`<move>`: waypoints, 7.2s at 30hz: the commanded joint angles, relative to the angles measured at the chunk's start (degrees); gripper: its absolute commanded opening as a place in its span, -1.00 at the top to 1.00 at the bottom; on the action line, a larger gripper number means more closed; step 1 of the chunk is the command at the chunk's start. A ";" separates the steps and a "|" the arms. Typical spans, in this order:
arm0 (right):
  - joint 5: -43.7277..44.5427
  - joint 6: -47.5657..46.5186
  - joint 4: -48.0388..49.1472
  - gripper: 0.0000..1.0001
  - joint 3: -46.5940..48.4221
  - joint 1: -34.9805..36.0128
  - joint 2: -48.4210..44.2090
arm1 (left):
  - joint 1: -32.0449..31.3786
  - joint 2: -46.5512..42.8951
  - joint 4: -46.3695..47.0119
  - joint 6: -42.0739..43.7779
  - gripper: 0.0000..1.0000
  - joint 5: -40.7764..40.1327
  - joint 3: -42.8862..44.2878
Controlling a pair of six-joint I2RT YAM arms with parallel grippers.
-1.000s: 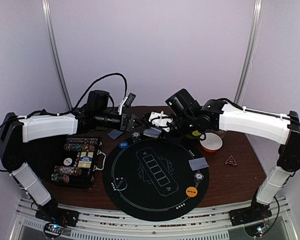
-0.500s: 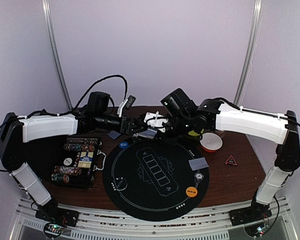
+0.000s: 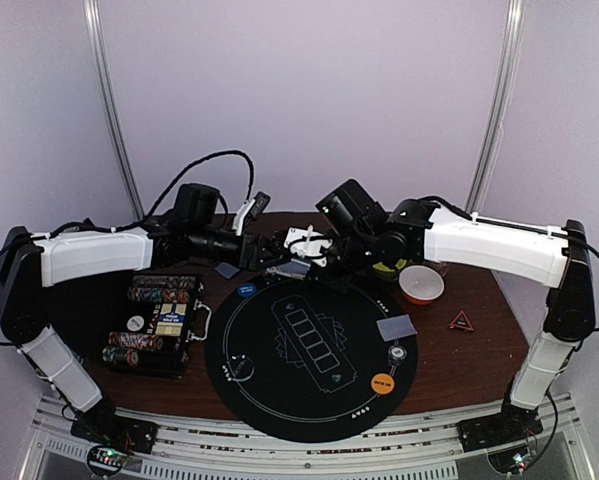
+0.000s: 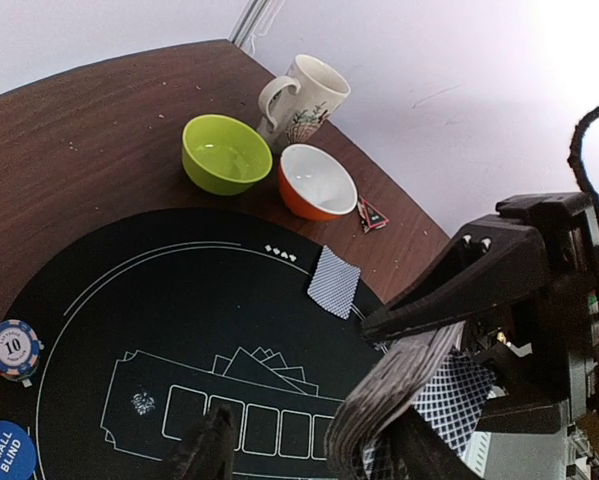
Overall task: Distribute texas hold em gaming equipment
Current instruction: Pick up the poker card from the face-down deck piles, then distribute the poker card in the small blind area, then pick up the poker card from the face-down deck piles.
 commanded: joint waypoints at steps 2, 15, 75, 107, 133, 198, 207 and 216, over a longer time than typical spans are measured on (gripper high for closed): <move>0.96 -0.40 0.60 0.03 -0.77 0.49 -2.01 | 0.77 -2.11 -0.90 1.39 -0.09 -2.86 -0.60; 1.56 -0.88 0.62 0.03 -0.59 0.54 -1.46 | 0.83 -3.74 -0.02 1.56 -0.21 2.32 0.16; 3.80 0.05 1.24 0.03 -5.46 -4.32 -6.23 | 13.82 -13.40 22.75 -21.61 1.00 3.66 -12.17; 4.84 0.69 1.08 0.03 -6.90 -4.42 -9.32 | 18.61 8.52 31.17 -31.69 1.00 -28.50 -11.28; 5.72 0.23 0.33 0.03 -8.06 -4.48 -10.10 | 13.59 21.15 32.54 -43.16 1.00 -42.22 -10.58; 2.75 0.14 -0.94 0.00 -5.04 -3.12 -9.22 | -1.56 2.69 17.84 -4.61 -0.96 8.61 -0.46; 2.15 -0.34 -0.65 0.00 -4.41 -2.44 -8.16 | -3.41 6.13 19.22 -6.72 -0.78 7.19 2.46; 2.40 -0.81 -0.41 0.00 -4.72 -1.98 -7.96 | -3.98 7.91 14.95 -4.40 -0.40 3.45 4.61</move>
